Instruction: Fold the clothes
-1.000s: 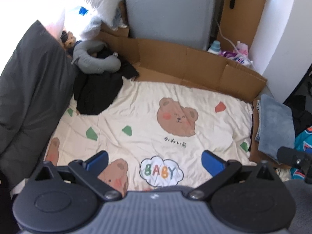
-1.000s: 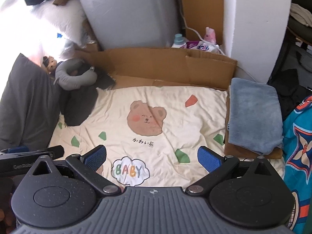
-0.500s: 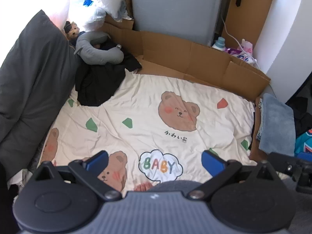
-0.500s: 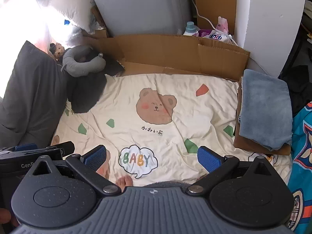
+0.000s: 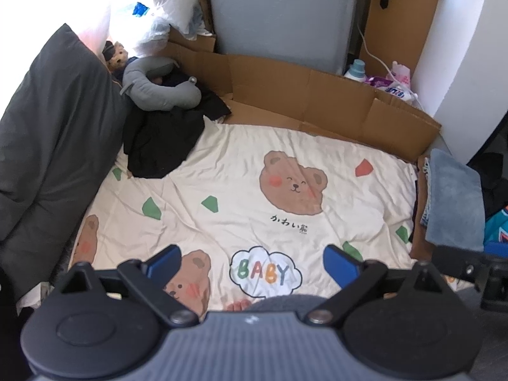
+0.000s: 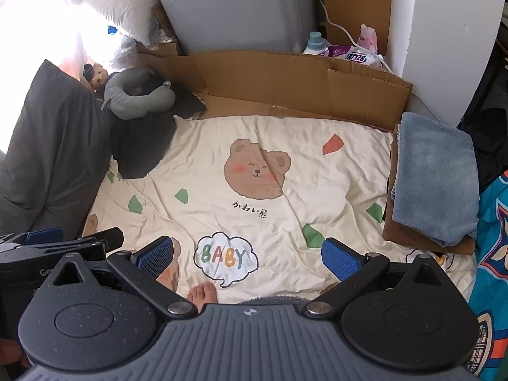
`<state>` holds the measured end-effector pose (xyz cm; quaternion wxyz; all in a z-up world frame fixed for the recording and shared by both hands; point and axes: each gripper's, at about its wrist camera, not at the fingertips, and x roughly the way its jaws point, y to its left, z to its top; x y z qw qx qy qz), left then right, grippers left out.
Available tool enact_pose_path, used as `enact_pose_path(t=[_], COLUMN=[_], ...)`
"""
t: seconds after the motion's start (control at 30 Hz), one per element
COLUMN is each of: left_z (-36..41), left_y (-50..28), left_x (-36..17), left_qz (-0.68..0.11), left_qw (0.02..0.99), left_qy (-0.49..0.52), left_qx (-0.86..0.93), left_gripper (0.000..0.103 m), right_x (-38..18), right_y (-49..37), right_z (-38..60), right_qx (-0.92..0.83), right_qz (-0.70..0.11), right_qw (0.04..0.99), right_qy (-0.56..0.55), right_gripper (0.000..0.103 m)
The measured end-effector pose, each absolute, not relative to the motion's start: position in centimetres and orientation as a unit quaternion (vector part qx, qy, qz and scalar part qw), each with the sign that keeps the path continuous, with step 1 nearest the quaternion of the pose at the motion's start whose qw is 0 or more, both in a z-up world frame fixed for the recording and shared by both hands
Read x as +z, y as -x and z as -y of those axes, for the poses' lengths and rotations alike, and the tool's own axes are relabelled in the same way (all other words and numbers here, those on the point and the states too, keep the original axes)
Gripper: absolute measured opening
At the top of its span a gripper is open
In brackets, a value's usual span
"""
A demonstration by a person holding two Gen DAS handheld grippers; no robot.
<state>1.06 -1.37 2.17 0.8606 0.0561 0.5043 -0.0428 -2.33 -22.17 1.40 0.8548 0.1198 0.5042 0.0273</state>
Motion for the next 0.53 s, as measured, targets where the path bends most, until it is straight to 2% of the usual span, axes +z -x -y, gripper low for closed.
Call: enact_pose_path(t=[0.53], left_z=[2.01], left_y=[-1.33], left_x=[1.87], left_qz=[-0.505], left_qw=[0.857], left_qy=[-0.087], left_qx=[-0.054], left_gripper=[0.098], right_x=[1.35], right_y=[2.39], right_z=[23.02], right_qx=[0.025], right_qz=[-0.495], right_qw=[0.857], right_qy=[-0.141], right_gripper=[0.102])
